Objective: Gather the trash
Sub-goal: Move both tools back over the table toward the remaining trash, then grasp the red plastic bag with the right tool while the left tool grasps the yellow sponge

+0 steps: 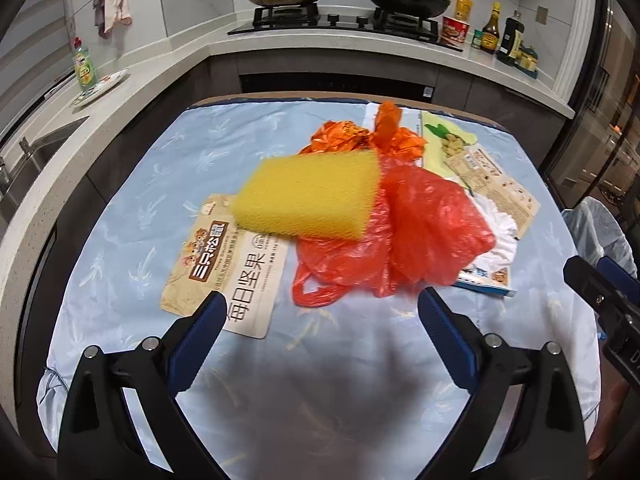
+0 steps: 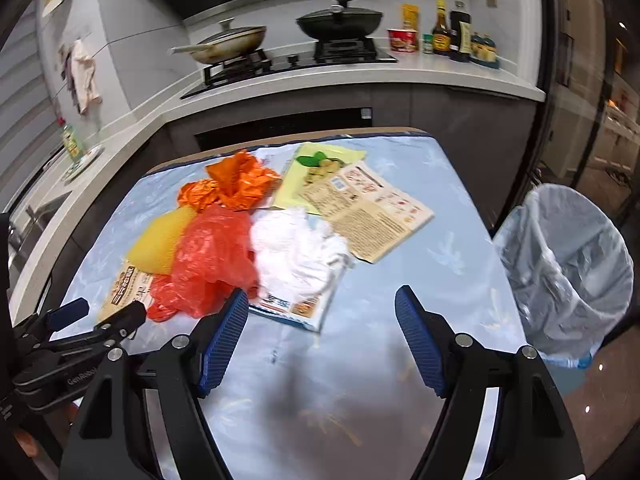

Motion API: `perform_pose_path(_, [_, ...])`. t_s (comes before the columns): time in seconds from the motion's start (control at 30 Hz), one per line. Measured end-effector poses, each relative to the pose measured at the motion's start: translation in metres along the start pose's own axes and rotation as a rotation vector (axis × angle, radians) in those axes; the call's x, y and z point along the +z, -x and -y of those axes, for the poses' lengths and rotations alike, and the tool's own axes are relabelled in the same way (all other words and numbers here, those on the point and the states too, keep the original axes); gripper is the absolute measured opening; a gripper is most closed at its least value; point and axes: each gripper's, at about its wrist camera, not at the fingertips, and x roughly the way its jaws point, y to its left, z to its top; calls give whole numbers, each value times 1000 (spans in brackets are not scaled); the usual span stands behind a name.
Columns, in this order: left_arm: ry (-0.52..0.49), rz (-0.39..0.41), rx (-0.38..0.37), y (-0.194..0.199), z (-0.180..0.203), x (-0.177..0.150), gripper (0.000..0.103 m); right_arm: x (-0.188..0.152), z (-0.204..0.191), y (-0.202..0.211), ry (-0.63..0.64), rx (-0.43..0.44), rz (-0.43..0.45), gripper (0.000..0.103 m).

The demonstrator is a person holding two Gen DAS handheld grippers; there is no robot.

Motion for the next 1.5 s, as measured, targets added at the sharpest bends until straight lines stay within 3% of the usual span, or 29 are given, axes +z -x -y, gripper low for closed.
perform_pose_path(0.5, [100,-27,75,-19,-53,8,92,24,-74,-50,118,99,-9,73])
perform_pose_path(0.87, [168,-39,87,-32,-82,18,92,25,-95,-107,121,136,-97,73])
perform_pose_path(0.93, [175,-42,92,-34,-85,18,92,22,-98,-116,129,133,-111,69])
perform_pose_path(1.03, [181,-49,93,-36,-89,16,92,17,-100,-129,135,124,-147,50])
perform_pose_path(1.1, [182,-52,93,-38,-89,15,92,15,-100,-134,135,120,-162,31])
perform_pose_path(1.2, [188,-55,76,-38,-89,16,92,14,-95,-131,121,135,-156,17])
perform_pose_path(1.5, [272,-36,-110,-32,-72,41,96,32,-60,-64,31,157,-31,12])
